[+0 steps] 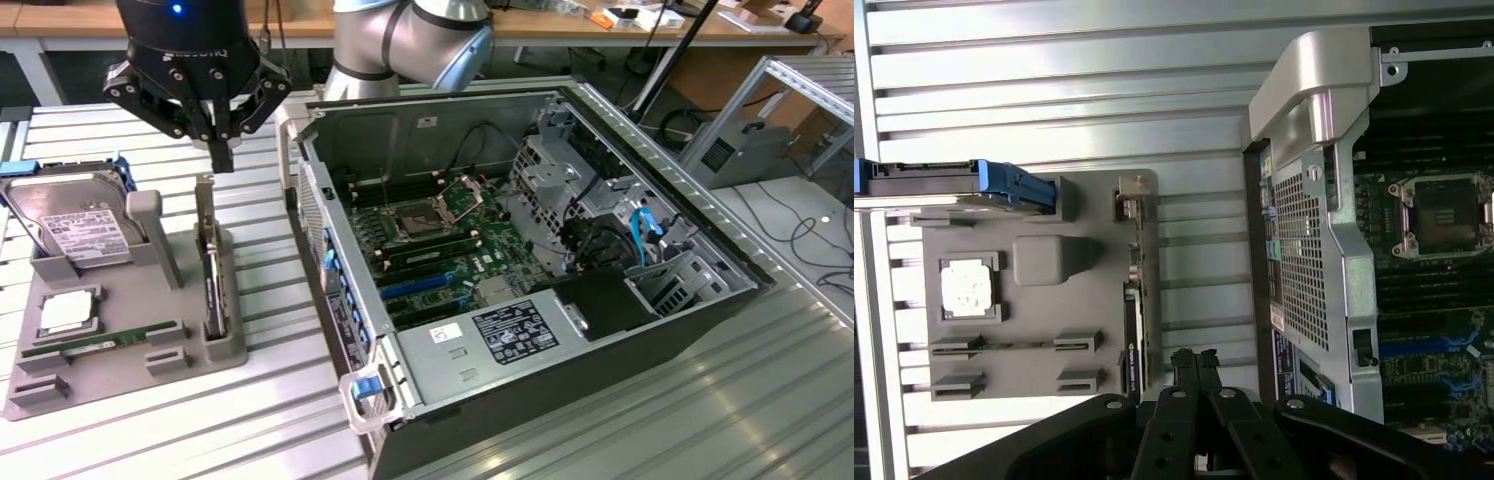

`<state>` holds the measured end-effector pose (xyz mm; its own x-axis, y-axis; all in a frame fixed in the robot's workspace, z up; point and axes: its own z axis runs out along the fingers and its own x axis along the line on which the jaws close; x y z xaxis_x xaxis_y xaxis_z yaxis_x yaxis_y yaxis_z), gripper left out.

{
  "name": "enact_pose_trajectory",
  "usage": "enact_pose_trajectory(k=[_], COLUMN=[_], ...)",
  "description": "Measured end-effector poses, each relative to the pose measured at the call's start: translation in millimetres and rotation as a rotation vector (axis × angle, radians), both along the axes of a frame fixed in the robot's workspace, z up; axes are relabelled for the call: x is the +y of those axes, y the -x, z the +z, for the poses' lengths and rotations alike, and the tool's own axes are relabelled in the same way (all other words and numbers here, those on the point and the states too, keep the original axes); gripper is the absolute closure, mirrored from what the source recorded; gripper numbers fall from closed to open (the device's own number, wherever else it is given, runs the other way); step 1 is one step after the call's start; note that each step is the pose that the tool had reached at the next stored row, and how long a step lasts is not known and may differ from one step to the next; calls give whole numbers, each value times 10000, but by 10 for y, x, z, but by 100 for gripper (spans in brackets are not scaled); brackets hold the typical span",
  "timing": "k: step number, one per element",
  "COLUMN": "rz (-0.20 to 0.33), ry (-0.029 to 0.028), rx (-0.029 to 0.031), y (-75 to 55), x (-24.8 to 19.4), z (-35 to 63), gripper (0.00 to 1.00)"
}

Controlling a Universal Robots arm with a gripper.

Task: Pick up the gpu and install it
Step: 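Reach for the gpu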

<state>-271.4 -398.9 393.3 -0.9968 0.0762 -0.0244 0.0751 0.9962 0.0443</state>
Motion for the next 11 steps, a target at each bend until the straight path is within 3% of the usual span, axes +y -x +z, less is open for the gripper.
enact_pose_trajectory(k=[11], rz=[0], ry=[0], rx=[0], y=[66], x=[0], z=[0], gripper=[89])
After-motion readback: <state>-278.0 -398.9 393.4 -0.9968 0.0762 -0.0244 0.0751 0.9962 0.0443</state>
